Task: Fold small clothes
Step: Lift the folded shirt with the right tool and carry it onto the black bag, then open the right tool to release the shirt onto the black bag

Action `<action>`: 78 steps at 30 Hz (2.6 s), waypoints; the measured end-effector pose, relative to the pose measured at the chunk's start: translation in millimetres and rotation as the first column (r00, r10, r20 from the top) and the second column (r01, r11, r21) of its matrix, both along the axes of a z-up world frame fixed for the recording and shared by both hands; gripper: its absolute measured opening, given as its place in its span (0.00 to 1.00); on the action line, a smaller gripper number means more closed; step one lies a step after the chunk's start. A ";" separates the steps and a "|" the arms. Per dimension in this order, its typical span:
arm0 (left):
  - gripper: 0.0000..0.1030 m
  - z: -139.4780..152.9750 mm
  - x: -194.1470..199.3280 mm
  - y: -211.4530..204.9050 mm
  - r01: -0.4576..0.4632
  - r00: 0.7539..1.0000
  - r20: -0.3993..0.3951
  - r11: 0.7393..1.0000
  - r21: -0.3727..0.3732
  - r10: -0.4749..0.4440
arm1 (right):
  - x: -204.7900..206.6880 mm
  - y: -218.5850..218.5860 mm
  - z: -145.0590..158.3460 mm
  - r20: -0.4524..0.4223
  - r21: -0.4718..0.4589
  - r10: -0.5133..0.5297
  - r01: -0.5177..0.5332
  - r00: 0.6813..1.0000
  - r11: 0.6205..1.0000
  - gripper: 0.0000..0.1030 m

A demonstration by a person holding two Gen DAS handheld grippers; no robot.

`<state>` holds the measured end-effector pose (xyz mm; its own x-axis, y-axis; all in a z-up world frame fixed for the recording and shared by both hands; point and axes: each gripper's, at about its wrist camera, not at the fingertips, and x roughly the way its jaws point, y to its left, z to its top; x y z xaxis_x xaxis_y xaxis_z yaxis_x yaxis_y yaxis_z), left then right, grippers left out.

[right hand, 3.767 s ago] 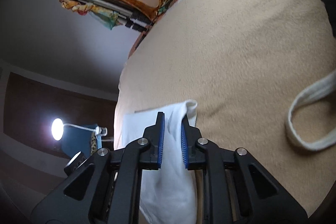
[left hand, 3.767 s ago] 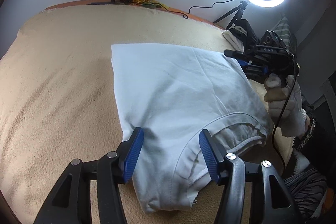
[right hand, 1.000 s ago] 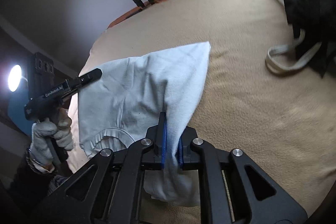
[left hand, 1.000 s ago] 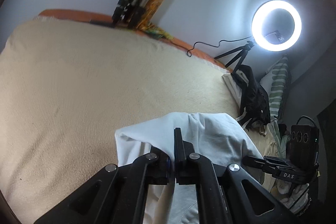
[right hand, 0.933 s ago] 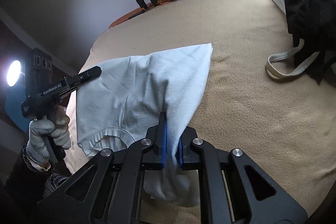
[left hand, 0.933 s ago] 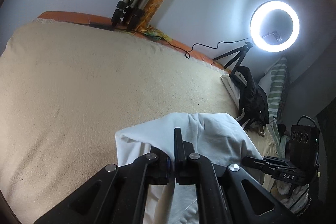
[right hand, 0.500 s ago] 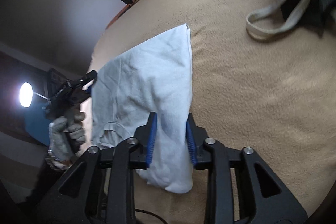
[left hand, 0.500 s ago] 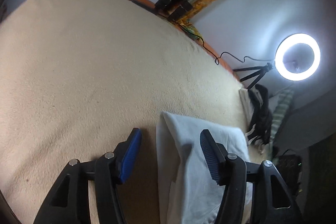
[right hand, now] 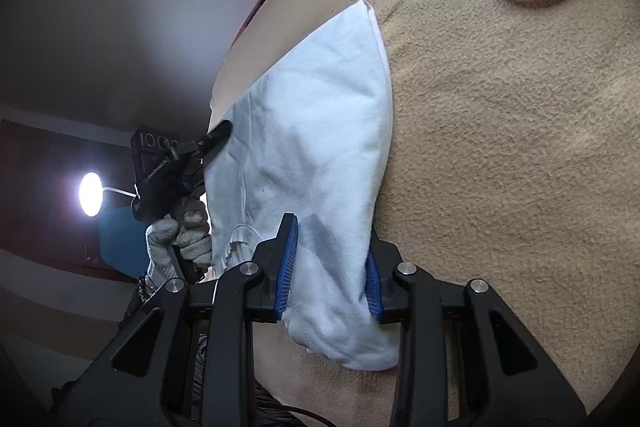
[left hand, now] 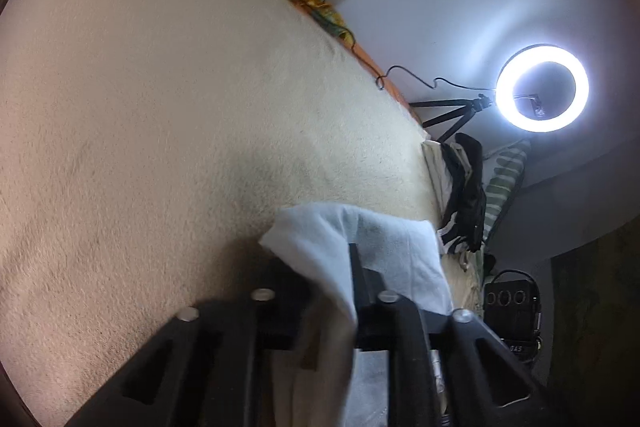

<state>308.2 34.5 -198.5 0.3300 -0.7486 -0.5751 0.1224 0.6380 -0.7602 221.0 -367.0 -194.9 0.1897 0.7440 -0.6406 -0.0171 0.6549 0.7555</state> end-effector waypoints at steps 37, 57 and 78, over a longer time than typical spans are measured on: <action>0.03 163.5 -27.3 -185.2 0.119 0.877 0.438 0.973 0.199 -0.197 | -44.7 -93.5 149.3 0.462 -0.474 0.016 0.231 0.887 0.850 0.09; 0.03 182.5 87.8 -377.9 0.171 0.846 0.470 0.963 0.209 -0.253 | 49.2 -258.5 178.4 0.529 -0.539 -0.108 0.432 0.842 0.723 0.09; 0.30 150.7 125.6 -420.3 0.001 0.801 0.528 0.882 0.471 -0.283 | 110.9 -276.5 120.6 0.450 -0.667 -0.116 0.420 0.886 0.615 0.14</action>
